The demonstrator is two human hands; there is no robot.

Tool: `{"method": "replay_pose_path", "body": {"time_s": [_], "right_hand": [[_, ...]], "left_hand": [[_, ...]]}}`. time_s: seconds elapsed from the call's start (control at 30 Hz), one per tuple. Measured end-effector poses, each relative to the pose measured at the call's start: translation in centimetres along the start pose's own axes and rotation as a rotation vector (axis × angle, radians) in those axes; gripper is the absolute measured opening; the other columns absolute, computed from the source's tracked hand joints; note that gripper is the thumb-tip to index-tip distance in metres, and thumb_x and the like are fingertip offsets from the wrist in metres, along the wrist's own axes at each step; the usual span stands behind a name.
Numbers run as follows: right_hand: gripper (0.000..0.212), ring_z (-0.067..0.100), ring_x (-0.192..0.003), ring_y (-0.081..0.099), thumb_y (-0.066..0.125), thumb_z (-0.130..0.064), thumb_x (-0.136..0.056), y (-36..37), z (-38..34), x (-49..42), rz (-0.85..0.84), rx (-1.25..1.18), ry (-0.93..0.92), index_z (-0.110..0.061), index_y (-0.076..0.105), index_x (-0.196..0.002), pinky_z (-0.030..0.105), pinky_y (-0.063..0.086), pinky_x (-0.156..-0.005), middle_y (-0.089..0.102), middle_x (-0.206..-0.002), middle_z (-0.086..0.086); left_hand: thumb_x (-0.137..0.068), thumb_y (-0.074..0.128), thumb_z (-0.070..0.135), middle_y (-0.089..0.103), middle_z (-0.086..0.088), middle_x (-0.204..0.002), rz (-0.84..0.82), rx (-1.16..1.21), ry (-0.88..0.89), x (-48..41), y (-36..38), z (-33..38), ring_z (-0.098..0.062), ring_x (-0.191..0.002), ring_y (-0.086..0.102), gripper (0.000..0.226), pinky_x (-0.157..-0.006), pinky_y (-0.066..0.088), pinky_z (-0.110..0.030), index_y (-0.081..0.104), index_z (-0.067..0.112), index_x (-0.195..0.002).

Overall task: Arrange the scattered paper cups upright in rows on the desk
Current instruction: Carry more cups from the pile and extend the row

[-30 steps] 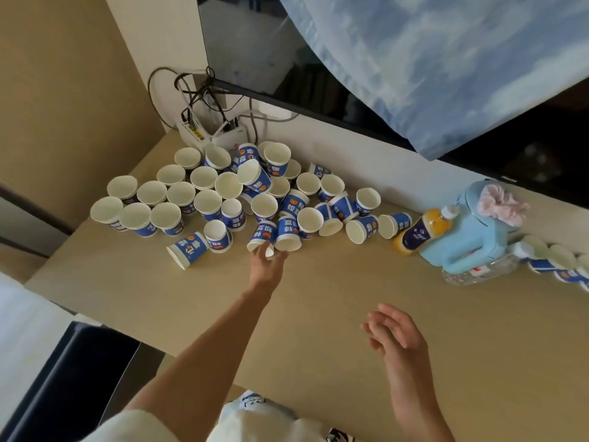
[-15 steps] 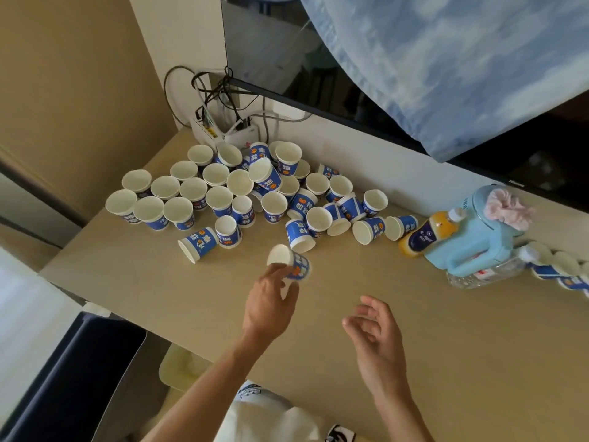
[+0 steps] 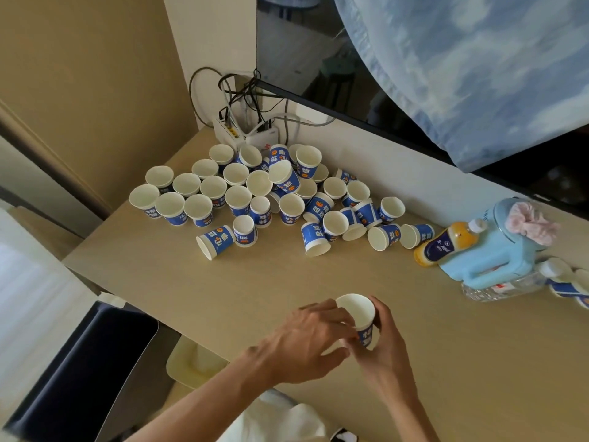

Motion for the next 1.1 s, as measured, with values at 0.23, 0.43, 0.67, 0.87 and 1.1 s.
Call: {"method": "replay_pose_path", "body": {"time_s": [0.23,0.43,0.67,0.87,1.1], "right_hand": [[0.059,-0.013,-0.103,0.057,0.088,-0.013,-0.074,0.4,0.6,0.0,0.051,-0.025,-0.024,-0.029,0.059,-0.124,0.002,0.043,-0.077,0.067,-0.113,-0.018],[0.057,-0.006,-0.106,0.058,0.087,-0.016,-0.076,0.6,1.1,0.4,0.063,-0.053,-0.039,-0.029,0.059,-0.124,0.005,0.044,-0.078,0.066,-0.115,-0.016],[0.054,-0.005,-0.102,0.059,0.089,-0.02,-0.075,1.2,1.5,1.4,0.036,-0.077,-0.022,-0.031,0.061,-0.12,0.007,0.045,-0.077,0.068,-0.111,-0.016],[0.054,-0.006,-0.102,0.059,0.088,-0.016,-0.076,0.9,2.0,2.2,0.032,-0.082,-0.001,-0.031,0.061,-0.12,0.006,0.044,-0.078,0.068,-0.108,-0.018],[0.054,-0.001,-0.099,0.062,0.083,-0.034,-0.067,1.0,2.7,2.8,0.047,-0.152,0.044,-0.031,0.062,-0.118,0.008,0.046,-0.077,0.067,-0.104,-0.026]], "left_hand": [[-0.092,0.068,0.03,0.061,0.002,-0.128,0.15,0.147,-0.071,0.6,-1.4,-2.0,-0.017,-0.113,0.056,0.035,-0.092,0.047,-0.026,0.067,0.017,-0.123],[-0.085,0.069,0.033,0.064,-0.01,-0.115,0.407,-0.187,-0.633,2.6,-4.2,-14.1,-0.034,-0.108,0.057,0.039,-0.095,0.049,-0.046,0.067,0.011,-0.117],[-0.087,0.071,0.037,0.053,-0.016,-0.133,0.145,-0.427,-1.024,4.3,-5.8,-21.7,-0.035,-0.124,0.048,0.055,-0.102,0.041,-0.045,0.053,0.01,-0.132],[-0.089,0.069,0.043,0.062,-0.013,-0.126,-0.018,-0.582,-1.11,5.3,-4.9,-23.2,-0.031,-0.118,0.056,0.053,-0.1,0.042,-0.042,0.052,0.013,-0.128],[-0.08,0.079,0.048,0.065,-0.012,-0.12,-0.204,-0.569,-1.103,6.0,-3.6,-22.8,-0.029,-0.114,0.058,0.074,-0.093,0.05,-0.038,0.04,0.013,-0.132]]}}
Point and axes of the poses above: each hand's wrist, its own x-axis away from the middle knuckle, its own y-axis out of the palm, z = x × y, the point moved 1 cm from there along -x, towards the middle knuckle
